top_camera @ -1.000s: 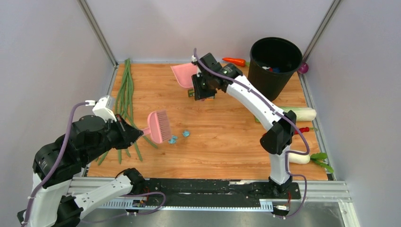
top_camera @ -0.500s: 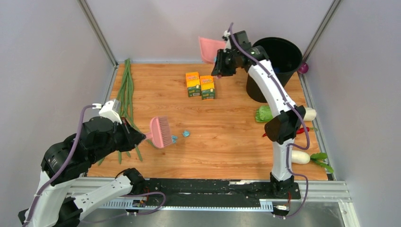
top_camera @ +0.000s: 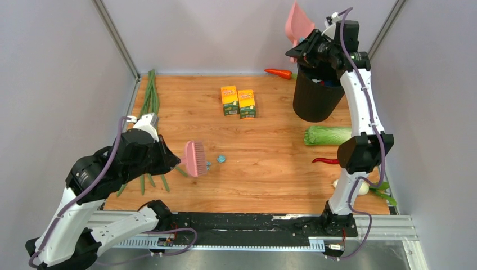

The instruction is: Sweep away the paper scraps from the table

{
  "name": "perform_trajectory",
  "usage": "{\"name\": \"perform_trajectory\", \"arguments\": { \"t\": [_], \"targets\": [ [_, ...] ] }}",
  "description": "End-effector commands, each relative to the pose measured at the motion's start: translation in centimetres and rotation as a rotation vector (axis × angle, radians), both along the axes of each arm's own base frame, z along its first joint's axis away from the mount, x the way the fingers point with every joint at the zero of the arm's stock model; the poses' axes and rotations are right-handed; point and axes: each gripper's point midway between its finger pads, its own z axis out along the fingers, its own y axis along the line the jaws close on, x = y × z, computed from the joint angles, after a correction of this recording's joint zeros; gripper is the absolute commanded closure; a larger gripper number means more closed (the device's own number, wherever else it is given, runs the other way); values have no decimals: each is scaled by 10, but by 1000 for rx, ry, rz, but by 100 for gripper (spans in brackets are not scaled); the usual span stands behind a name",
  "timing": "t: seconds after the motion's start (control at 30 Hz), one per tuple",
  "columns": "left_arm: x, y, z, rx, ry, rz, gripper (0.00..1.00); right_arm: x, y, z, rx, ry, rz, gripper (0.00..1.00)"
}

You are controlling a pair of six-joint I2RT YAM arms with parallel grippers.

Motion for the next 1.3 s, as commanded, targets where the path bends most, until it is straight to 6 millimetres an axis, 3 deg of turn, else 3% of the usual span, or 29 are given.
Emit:
{"name": "perform_trajectory", "arguments": {
  "t": [0.0, 0.27, 0.3, 0.57, 0.77, 1.27],
  "targets": [
    [-3, -2, 3, 8, 3, -38, 100, -16, 11, 61, 144, -126, 76, 100],
    [-8, 2, 1, 8, 7, -40, 100, -26, 9, 97, 344, -207, 148, 100],
    [-8, 2, 2, 6, 4, -38, 100, -24, -7, 102, 374, -224, 127, 100],
    [-12, 10, 6, 0, -6, -20, 100, -28, -30, 136, 560, -305, 134, 100],
    [-14, 14, 7, -1, -11, -8, 100, -44, -42, 155, 785, -349, 175, 100],
    [-16, 30, 8, 38, -29, 32, 100, -56, -73, 156, 1090, -399, 160, 100]
  ]
}}
